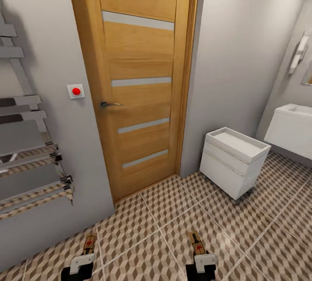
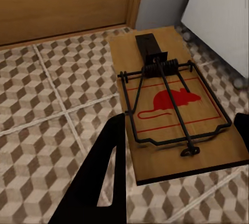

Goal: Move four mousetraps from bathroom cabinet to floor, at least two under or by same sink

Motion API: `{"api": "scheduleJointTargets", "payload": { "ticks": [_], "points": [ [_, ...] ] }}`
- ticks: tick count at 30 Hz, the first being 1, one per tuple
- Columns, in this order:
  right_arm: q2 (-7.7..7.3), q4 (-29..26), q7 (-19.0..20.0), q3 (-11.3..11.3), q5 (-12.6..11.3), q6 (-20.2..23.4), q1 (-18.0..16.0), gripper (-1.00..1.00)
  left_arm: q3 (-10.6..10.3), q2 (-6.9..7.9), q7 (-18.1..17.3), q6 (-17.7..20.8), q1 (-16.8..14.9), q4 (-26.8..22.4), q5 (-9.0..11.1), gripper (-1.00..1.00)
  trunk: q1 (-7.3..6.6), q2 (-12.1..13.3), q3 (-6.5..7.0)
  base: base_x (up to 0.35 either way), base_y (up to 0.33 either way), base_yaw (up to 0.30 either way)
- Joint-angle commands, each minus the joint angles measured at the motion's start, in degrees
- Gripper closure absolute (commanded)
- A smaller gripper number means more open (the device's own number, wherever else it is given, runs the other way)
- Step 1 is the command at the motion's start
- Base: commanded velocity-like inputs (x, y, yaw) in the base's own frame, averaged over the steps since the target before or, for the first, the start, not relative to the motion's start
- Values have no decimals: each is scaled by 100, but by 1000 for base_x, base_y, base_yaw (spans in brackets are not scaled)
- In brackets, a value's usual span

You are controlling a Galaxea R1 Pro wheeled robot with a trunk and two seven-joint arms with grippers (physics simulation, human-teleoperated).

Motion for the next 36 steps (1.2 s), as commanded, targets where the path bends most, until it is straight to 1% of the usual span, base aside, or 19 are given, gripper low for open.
{"api": "scheduleJointTargets", "payload": {
  "ticks": [1, 27, 36],
  "points": [
    [1, 8, -58, 18, 46, 3, -6, 100, -37, -2, 59, -19, -4, 11, -37, 100, 0, -3, -6, 0, -90, -295],
    [1, 8, -56, 15, 46, -2, -6, 100, -37, -2, 59, -19, -4, 11, -37, 100, 0, -3, -7, 0, -85, -295],
    [1, 8, -56, 13, 43, -2, -7, 100, -37, -2, 59, -19, -5, 11, -37, 100, 0, -3, -24, 0, -13, -295]
  ]
}}
